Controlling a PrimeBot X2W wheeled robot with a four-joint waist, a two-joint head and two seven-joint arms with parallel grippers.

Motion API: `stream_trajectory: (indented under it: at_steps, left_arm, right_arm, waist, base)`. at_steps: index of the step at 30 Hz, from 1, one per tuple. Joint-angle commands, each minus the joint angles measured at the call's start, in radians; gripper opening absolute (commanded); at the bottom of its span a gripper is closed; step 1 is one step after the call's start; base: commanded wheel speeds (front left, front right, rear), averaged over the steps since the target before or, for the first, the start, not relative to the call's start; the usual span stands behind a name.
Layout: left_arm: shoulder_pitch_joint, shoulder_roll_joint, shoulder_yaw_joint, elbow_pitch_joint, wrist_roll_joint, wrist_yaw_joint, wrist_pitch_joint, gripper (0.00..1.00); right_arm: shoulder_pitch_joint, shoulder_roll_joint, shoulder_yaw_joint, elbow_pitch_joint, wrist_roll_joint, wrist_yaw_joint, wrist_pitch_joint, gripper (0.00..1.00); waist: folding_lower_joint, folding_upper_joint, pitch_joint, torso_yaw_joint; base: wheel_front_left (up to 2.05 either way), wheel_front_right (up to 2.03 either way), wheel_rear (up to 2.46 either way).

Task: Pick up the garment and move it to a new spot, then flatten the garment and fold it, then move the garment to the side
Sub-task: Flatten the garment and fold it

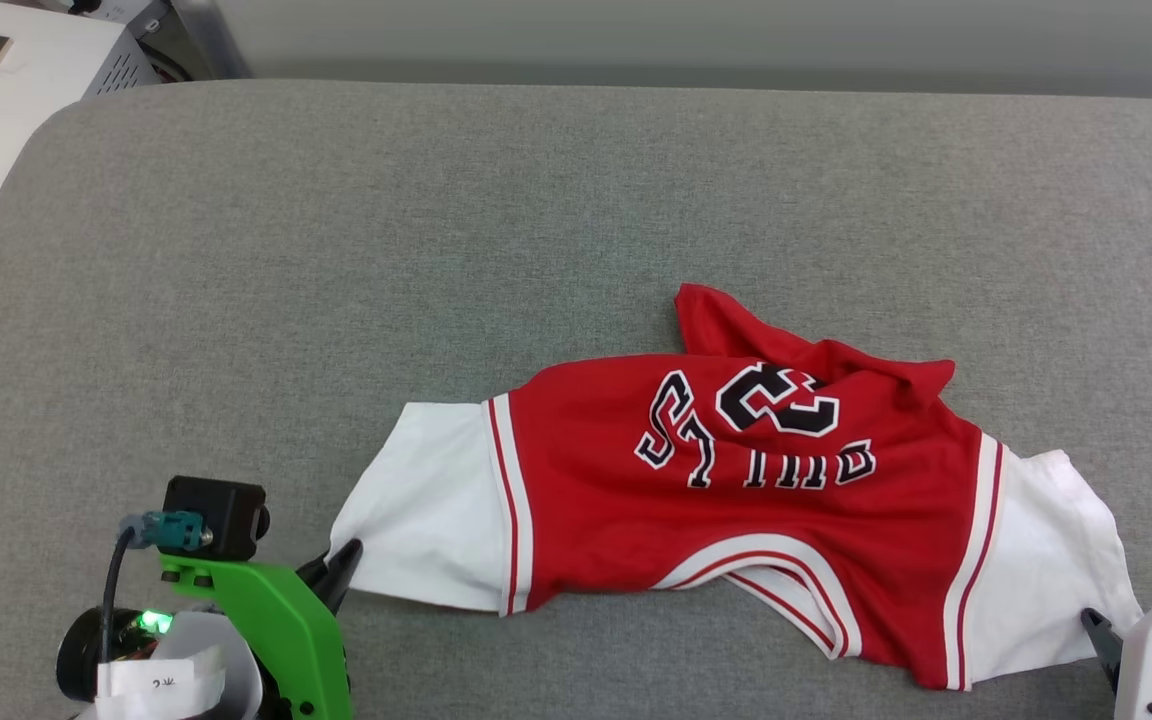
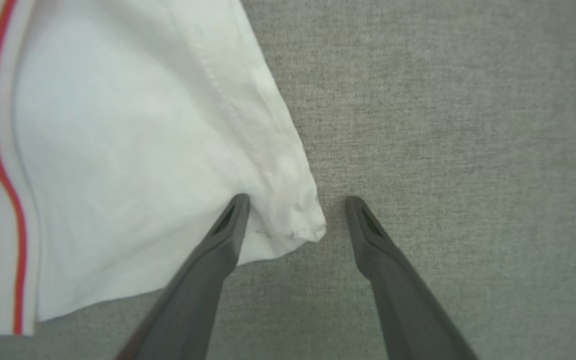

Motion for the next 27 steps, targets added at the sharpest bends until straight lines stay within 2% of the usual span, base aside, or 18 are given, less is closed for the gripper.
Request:
stream_trajectory:
  at_steps: [1,2,3,13,20,27]
  left_arm:
    - [-0.014,0.003,-0.006,0.005,0.000,-0.003,0.001,0.00]
    - [-0.015,-0.001,-0.009,0.008,-0.004,-0.006,0.001,0.00]
    - [-0.016,-0.004,-0.010,0.010,-0.006,-0.008,0.000,0.00]
    - [-0.014,0.016,-0.003,0.022,-0.013,-0.022,-0.001,0.00]
    - [-0.055,0.086,0.025,-0.020,0.016,-0.030,0.023,0.00]
    - [-0.138,0.085,0.098,-0.079,-0.011,-0.047,-0.017,0.00]
  right_arm:
    - [-0.010,0.013,0.024,0.029,0.008,0.001,0.001,1.00]
    - [-0.007,0.012,0.035,0.038,0.013,0.001,0.004,0.36]
    - [-0.006,0.011,0.043,0.042,0.019,0.001,0.004,0.00]
    - [-0.002,-0.043,0.044,-0.010,0.063,0.001,-0.057,0.00]
    - [-0.038,-0.134,0.042,-0.124,0.098,0.001,-0.075,0.00]
    - [-0.155,-0.232,0.026,-0.224,0.186,0.001,-0.070,0.00]
  waist:
    - [0.0000,0.0000,0.002,0.001]
    - [0.0000,0.0000,0.001,0.001]
    - [0.0000,0.0000,-0.001,0.000]
    - [0.0000,0.0000,-0.074,-0.020]
    - [0.0000,0.0000,-0.145,-0.038]
    - [0.0000,0.0000,-0.194,-0.055]
  base:
    - [0.00,0.00,0.00]
    - [0.00,0.00,0.00]
    - [0.00,0.00,0.00]
    - [0.00,0.00,0.00]
    - [0.00,0.00,0.00]
    - [0.00,0.00,0.00]
